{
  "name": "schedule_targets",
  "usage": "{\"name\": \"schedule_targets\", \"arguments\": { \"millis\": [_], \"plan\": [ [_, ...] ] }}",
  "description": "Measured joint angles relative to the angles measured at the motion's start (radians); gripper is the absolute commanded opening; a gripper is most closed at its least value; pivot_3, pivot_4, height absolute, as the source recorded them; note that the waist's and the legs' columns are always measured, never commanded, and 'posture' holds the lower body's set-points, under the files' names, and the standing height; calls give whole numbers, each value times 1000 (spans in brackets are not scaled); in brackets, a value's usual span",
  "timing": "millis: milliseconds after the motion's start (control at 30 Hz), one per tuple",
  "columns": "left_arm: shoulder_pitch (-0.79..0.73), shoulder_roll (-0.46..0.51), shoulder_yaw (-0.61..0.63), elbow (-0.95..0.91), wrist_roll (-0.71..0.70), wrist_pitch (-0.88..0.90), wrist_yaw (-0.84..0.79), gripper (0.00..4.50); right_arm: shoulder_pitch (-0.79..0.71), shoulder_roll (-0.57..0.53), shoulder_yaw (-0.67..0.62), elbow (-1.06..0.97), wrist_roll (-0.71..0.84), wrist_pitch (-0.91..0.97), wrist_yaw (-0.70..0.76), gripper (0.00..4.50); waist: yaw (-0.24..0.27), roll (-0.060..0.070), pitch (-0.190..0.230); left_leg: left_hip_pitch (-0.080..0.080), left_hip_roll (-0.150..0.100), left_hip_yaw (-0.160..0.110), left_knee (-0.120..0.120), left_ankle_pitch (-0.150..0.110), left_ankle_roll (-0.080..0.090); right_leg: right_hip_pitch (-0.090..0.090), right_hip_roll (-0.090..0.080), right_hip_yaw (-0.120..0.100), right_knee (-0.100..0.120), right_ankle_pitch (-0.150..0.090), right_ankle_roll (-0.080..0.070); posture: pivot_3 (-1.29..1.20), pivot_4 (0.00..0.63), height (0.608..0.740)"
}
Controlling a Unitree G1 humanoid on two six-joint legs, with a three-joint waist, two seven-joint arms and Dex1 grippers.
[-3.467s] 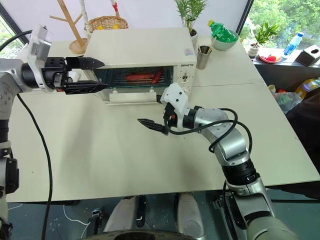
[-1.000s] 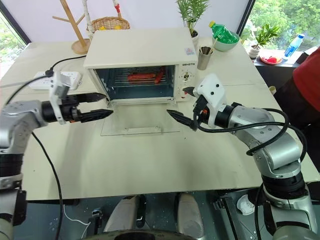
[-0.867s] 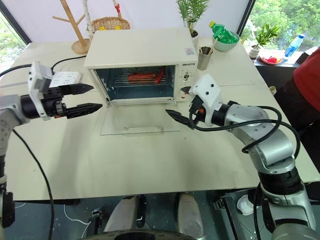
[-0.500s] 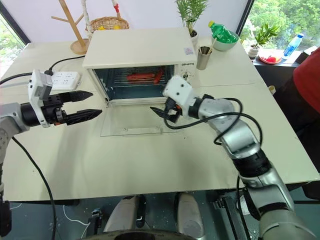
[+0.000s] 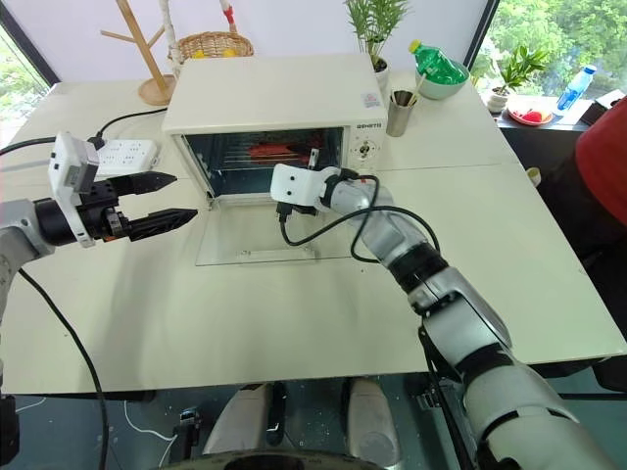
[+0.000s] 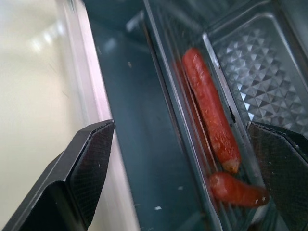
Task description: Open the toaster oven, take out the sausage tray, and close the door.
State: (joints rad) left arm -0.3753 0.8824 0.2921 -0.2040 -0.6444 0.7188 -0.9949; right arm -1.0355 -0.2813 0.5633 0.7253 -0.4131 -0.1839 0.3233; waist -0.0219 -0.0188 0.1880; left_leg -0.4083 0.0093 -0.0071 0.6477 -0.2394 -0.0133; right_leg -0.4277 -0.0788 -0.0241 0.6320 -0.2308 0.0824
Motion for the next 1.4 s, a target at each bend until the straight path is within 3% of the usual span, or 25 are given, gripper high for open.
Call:
{"name": "schedule_targets", "arguments": {
  "millis": [367, 467, 633, 1400],
  "plan": [
    [-3, 1, 1, -6, -7, 0, 19, 4398, -133, 115, 26, 350, -161, -172, -201, 4500, -2, 0, 0, 0, 0, 0, -1, 0, 0, 0, 0, 0, 0, 0, -1, 0, 150, 740],
    [-13, 1, 1, -6, -10, 0, 23, 4500, -155, 134, 31, 411, -191, -182, -239, 3648, -2, 0, 0, 0, 0, 0, -1, 0, 0, 0, 0, 0, 0, 1, -1, 0, 150, 740],
    [-15, 1, -2, -6, -11, -1, 28, 4500, -169, 145, 36, 472, -223, -189, -292, 1190, -2, 1, 0, 0, 0, 0, -1, 0, -1, 0, 0, 0, 0, 1, -1, 0, 150, 740],
    [-51, -1, -13, 5, -12, -7, 32, 4500, -231, 197, 36, 573, -257, -157, -320, 1190, -23, 1, 0, 0, 0, 0, -2, 0, -1, 0, 0, 0, 1, 1, -1, 0, 150, 740]
  ]
}}
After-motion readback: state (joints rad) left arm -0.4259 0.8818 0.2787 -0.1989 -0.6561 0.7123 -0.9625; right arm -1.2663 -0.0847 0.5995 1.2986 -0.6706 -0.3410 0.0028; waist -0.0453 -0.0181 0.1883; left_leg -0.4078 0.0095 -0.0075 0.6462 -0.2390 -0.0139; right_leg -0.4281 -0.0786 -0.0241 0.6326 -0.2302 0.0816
